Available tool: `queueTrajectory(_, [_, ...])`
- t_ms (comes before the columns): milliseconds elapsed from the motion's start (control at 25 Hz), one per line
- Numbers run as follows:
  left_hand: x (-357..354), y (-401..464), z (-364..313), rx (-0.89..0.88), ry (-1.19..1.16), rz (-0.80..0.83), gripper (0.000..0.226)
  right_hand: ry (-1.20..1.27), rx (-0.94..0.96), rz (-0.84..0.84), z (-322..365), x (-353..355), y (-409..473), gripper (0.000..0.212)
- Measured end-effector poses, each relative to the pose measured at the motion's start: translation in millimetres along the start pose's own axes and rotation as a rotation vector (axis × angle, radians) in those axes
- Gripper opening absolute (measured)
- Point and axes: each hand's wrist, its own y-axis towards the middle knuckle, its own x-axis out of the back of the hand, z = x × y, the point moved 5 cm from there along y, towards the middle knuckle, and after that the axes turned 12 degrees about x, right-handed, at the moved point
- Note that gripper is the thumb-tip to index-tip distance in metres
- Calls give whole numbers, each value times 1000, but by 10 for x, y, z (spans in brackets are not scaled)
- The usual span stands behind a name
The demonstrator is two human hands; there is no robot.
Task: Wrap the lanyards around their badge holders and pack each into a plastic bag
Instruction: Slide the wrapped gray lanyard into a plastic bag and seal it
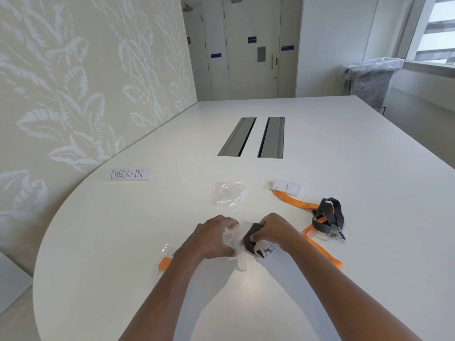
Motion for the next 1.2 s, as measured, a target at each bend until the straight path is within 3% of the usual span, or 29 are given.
queueTrajectory(120, [34,13,22,1,1,-15,76,46,13,2,-33,-14,22,36])
queueTrajectory(400, [108,70,47,2,44,-67,76,206,61,-12,-53,66,39,5])
queueTrajectory(680, [28,96,25,-3,15,-101,74,503,31,40,-85,103,1,16])
queueTrajectory(1000, [114,89,106,20,-265,-134,75,625,21,-43,-95,164,20,21])
queueTrajectory(1200, [139,76,51,-19,-311,-181,77,700,-4,-84,-90,124,56,26])
